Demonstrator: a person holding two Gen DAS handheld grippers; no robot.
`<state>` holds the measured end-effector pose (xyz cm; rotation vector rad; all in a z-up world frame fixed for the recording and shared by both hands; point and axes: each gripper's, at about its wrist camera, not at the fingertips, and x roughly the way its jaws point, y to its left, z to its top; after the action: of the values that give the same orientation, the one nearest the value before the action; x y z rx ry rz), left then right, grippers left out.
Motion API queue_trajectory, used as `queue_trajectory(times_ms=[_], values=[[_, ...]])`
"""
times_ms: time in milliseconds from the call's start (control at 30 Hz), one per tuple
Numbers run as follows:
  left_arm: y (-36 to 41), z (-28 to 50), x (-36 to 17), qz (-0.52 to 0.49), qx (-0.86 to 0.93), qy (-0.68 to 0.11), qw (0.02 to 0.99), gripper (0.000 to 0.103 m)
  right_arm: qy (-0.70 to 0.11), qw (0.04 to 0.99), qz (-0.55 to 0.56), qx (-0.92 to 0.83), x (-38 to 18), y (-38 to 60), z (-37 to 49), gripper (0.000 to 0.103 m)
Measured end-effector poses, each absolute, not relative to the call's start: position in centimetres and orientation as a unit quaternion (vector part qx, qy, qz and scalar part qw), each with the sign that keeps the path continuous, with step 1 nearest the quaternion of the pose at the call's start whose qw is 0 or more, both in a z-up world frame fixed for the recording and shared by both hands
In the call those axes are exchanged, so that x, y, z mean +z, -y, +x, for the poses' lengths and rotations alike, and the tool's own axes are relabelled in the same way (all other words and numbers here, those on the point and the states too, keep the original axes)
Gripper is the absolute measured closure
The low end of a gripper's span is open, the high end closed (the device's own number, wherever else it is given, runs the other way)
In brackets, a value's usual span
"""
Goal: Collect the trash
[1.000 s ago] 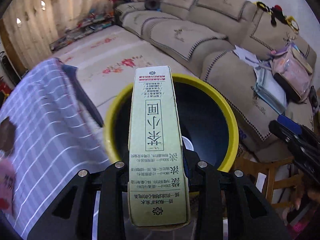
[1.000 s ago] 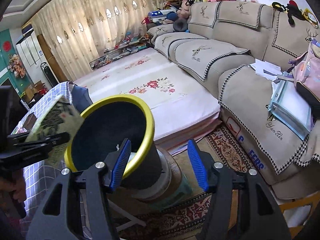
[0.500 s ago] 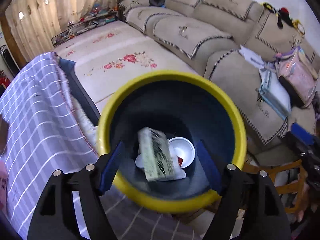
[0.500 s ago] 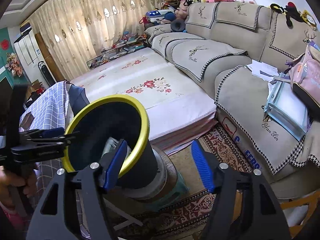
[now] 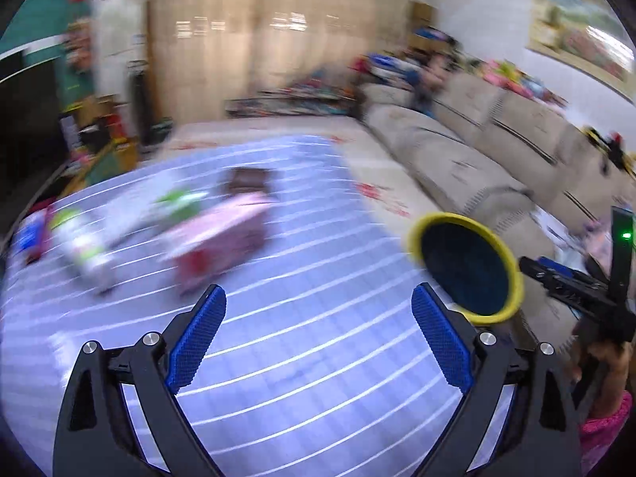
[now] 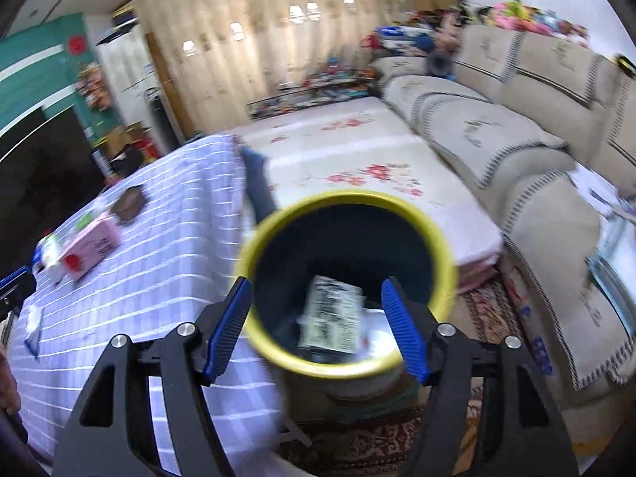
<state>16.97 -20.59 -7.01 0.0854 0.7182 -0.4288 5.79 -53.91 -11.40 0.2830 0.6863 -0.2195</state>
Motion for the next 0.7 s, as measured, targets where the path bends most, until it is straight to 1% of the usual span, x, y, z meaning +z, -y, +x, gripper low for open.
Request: queue_trajectory(times_ms=[100,133,333,467,700], values=[[14.7,16.3,-6.6,0.019,-0.151,-0.343,0.927,0.01,-0.333,0.933,0.121,-0.069,-10.5,50.1,7.6,0.037],[12.8,15.9,-6.4,0.009,-0.135,-0.34,0.931,0.01,-0.331,0.935,0.114,-0.055,-10.2,48.4,8.3,0.035],[4.8,14.4,-5.9,-0.027,-0.086,-0.323,0.942,0.01,-0.33,0.941,0.07,0.026,-9.2,37.9,12.8,0.034],[2.2,13.9,-6.5,-0.046,-0.084,-0.326,0.941,0.01,-0.332,0.94,0.052,0.052,-9.1,31.6,16.0,0.034],[1.0,13.8,-7.6,-0.061,-0.093,-0.336,0.935,0.01,-0.366,0.929,0.035,0.047,-10.7,25.4,21.1,0.034]])
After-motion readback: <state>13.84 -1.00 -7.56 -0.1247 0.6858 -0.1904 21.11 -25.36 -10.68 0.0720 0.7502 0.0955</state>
